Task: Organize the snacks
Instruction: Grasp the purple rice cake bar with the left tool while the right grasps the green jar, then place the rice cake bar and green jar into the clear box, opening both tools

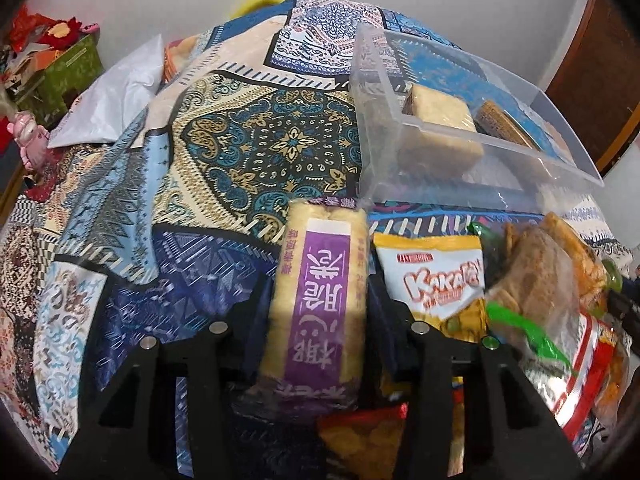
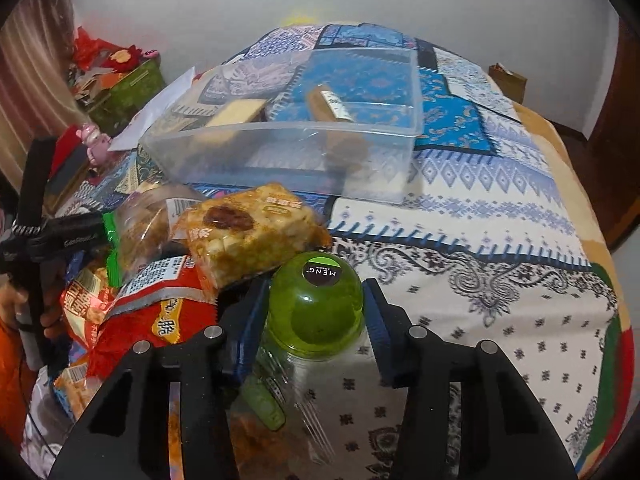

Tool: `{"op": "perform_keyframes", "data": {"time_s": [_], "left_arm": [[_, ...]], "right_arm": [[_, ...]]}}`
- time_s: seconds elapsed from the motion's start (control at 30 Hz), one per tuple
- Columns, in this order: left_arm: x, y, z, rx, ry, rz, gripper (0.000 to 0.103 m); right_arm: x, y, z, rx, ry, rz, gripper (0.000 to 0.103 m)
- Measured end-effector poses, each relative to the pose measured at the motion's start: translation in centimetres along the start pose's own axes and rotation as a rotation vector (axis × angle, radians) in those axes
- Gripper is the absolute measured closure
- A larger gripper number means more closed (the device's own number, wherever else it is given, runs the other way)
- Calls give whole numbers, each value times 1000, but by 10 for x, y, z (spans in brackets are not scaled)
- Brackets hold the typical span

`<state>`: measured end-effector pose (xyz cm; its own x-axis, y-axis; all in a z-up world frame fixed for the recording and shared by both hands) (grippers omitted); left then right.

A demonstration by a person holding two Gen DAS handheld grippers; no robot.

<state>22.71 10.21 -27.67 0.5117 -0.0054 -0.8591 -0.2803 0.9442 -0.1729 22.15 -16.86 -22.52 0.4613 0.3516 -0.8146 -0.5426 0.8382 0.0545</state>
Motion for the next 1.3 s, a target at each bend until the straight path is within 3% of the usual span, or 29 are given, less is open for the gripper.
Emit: {"op": "perform_keyframes", "data": {"time_s": [0.4,0.7,1.0,1.3], "left_arm": [[-65,1,14,-15,-125,-24,58],[-98,-33,47,16,-227,-82,58],[-97,-68,81,34,-262,-142,58],[-69,-94,112,33,-256,-166,58]], "right_arm": [[-36,-21,13,43,-83,-46,59],[-54,-23,48,41,-177,-64,59],[-51,-13,89,22,-246,-41,59],[-19,-2,122,-19,-233,-22,59]]}}
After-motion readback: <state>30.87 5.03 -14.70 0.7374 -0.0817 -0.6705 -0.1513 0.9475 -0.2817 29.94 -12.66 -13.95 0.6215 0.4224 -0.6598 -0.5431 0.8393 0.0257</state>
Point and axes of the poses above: each gripper's, at about its wrist camera, not at the fingertips, and x roughly the way its jaws point, y to its left, z to its top, the point moved 7 cm from there along x, roughly the way its jaws point, and after that the axes turned 9 degrees about -x, right-handed, at the moved point
